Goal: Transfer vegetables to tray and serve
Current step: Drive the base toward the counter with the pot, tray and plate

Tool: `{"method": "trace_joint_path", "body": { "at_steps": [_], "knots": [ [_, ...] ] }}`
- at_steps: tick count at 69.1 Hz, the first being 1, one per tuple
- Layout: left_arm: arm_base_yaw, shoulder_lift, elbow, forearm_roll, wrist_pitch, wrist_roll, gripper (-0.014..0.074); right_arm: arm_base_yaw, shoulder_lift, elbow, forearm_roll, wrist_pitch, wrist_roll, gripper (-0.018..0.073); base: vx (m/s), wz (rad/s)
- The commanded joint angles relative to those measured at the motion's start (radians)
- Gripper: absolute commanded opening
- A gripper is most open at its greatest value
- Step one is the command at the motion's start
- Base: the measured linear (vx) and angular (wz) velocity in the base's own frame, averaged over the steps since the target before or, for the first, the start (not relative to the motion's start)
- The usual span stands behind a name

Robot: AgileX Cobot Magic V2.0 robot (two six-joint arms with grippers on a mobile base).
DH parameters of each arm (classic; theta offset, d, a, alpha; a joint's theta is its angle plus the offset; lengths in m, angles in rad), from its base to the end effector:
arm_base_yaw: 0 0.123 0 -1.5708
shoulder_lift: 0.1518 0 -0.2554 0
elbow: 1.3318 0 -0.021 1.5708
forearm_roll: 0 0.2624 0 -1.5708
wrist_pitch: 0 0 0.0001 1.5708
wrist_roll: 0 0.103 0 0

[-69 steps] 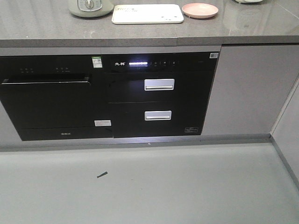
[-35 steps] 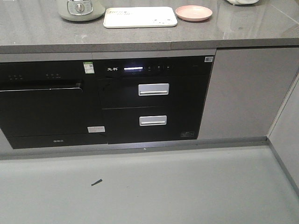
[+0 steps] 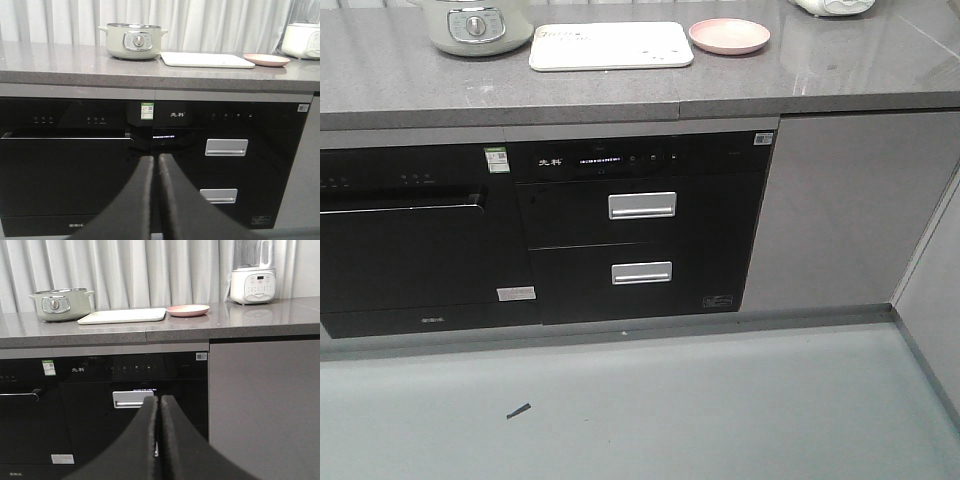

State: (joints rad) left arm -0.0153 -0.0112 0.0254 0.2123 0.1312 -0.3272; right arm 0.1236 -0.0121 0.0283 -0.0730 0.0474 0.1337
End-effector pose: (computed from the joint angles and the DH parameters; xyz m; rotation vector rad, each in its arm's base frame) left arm 0.1101 0.0012 0.1931 -0.1036 1.6233 -0.0791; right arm 0.1095 0.0132 0.2005 -0.0459 1.5481 0.1433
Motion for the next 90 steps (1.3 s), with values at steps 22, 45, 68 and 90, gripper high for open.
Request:
{"method": "trace_joint_path", "body": {
  "at_steps": [22, 45, 68, 90],
  "knots": [
    [-0.002, -0.013, 0.022, 0.0, -0.067, -0.01, -0.0006, -0.007, -0.007, 0.015, -0.009, -0.073, 0.0, -0.0003, 0.14, -0.01],
    [-0.002, -0.013, 0.022, 0.0, -0.067, -0.01, -0.0006, -0.007, -0.007, 0.015, -0.009, -0.073, 0.0, -0.0003, 0.15, 0.03],
    [-0.002, -0.013, 0.022, 0.0, -0.067, -0.01, -0.0006, -0.007, -0.007, 0.015, -0.009, -0.073, 0.0, -0.0003, 0.14, 0.04],
    [-0.002, -0.013, 0.022, 0.0, -0.067, -0.01, -0.0006, -0.007, -0.007, 0.015, -0.009, -0.073, 0.0, -0.0003, 0.12, 0.06]
  ]
}}
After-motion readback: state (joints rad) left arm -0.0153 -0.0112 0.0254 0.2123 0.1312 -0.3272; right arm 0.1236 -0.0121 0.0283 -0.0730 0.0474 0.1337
